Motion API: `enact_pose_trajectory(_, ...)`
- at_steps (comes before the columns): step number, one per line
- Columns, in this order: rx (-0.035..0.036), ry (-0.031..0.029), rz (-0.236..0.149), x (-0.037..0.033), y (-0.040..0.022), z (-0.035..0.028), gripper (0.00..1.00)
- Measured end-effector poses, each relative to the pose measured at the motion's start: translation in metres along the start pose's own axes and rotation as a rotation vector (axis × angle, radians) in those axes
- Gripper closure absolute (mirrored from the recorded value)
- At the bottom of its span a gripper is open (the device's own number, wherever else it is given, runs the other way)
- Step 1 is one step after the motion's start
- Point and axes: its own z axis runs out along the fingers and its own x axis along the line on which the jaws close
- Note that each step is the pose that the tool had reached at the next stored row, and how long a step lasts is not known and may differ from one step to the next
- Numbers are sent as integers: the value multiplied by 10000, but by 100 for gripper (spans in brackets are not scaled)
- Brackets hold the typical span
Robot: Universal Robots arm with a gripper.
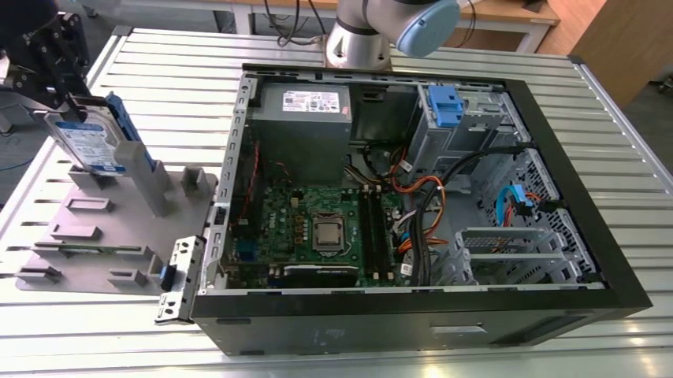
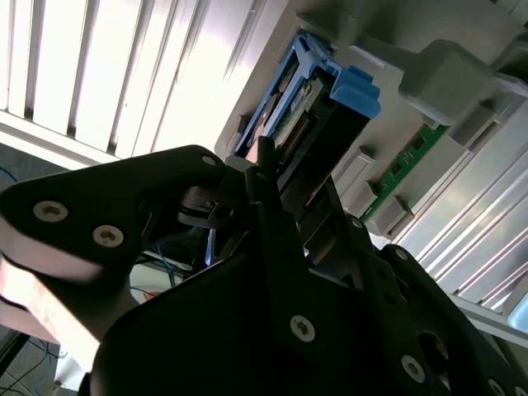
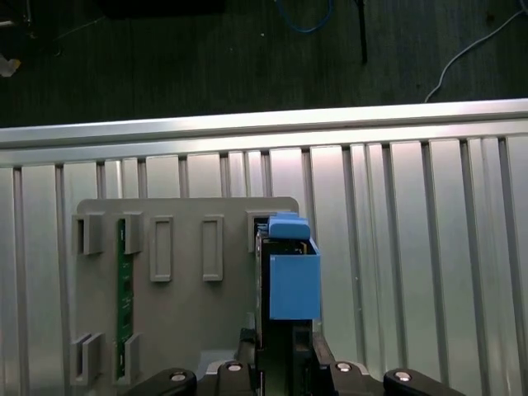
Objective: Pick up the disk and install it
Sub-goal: 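Pick up the disk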
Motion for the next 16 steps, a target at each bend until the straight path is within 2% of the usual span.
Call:
enact_pose_trajectory(12,0,0,0,0,0,-12,65)
enact_pose_trajectory(16,0,0,-6,-2,1,-49,65)
